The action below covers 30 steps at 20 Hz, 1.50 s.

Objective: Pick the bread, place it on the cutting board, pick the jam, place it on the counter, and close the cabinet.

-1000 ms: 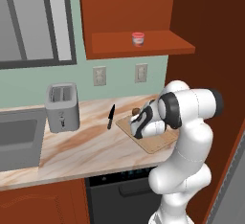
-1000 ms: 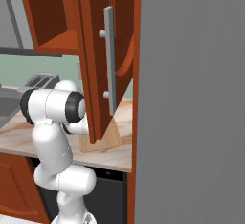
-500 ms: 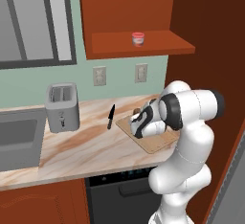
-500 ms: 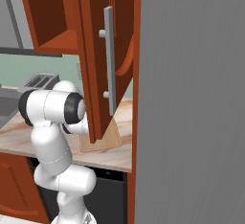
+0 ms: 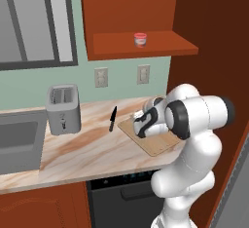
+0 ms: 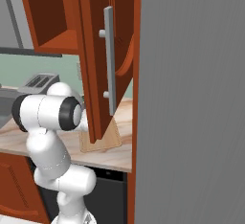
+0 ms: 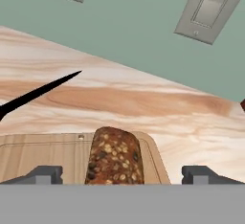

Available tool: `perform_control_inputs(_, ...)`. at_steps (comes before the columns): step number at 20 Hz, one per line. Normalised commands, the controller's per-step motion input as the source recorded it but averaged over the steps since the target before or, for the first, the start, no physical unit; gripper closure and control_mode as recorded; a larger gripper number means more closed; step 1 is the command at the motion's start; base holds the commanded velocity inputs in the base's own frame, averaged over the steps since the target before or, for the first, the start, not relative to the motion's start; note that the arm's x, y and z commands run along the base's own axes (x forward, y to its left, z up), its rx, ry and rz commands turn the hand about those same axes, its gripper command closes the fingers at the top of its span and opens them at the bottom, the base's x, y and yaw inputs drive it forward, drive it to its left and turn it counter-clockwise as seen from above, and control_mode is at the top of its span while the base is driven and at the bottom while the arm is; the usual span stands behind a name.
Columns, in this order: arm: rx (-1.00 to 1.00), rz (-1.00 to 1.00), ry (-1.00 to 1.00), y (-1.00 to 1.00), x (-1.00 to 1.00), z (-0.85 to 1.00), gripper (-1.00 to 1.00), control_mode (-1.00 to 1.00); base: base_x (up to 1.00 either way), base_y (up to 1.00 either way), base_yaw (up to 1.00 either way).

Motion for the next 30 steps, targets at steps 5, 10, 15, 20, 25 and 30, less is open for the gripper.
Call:
perform_control_inputs(5, 0.0, 0.0, -0.11, 0.0, 0.0, 0.43, -1.0, -1.0, 0.0, 0.0, 0.0)
perform_control_inputs(10, 0.0, 0.0, -0.11, 0.0, 0.0, 0.43, -1.0, -1.0, 0.0, 0.0, 0.0)
perform_control_inputs(15, -0.01, 0.0, -0.07, 0.01, -0.12, 0.49, -1.0, -1.0, 0.0, 0.0, 0.0)
perform_control_inputs(20, 0.0, -0.02, 0.0, 0.0, -0.14, 0.51, -1.0, -1.0, 0.0, 0.0, 0.0)
perform_control_inputs(25, 0.0, -0.06, 0.0, 0.0, -0.15, 0.59, -1.0, -1.0, 0.0, 0.0, 0.0)
perform_control_inputs(30, 0.0, -0.08, 0.0, 0.01, -0.12, 0.64, -1.0, -1.0, 0.0, 0.0, 0.0)
